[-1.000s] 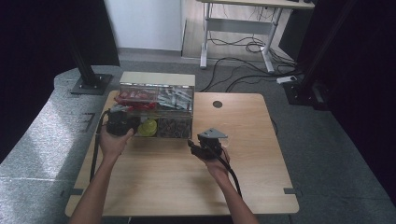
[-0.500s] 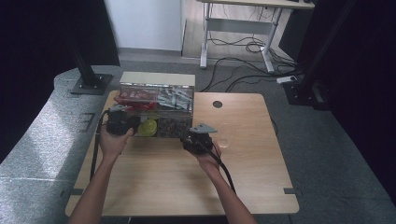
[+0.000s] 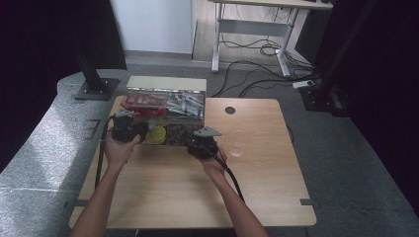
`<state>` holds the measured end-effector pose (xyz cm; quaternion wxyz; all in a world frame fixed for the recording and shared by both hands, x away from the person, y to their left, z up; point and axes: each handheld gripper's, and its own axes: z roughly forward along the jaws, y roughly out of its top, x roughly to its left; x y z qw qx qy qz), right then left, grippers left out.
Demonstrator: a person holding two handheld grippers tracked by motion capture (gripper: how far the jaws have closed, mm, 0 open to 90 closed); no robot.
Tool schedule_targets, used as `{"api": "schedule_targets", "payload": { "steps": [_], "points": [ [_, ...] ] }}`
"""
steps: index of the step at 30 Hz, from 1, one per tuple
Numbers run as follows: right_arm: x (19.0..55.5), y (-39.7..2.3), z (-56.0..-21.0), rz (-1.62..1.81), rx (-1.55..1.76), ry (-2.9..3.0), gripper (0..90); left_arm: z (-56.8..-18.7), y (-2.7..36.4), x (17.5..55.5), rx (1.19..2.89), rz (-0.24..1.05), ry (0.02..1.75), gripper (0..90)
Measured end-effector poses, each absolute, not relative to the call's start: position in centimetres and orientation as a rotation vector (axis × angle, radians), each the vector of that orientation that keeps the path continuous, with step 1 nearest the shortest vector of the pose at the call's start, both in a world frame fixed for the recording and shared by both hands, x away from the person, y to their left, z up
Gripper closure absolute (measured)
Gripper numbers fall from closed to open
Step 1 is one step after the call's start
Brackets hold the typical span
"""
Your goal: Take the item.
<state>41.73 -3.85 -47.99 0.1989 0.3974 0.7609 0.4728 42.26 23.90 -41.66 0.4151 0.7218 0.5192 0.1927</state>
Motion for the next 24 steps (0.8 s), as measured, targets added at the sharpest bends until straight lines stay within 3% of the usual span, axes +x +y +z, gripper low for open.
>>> {"api": "schedule_targets", "payload": {
  "steps": [24],
  "points": [
    [43.1, -1.3, -48.0, 1.339, 1.116, 2.121, 60.1, -41.7, 23.9, 42.3, 1.812, 0.481, 1.304, 90.0]
  ]
}}
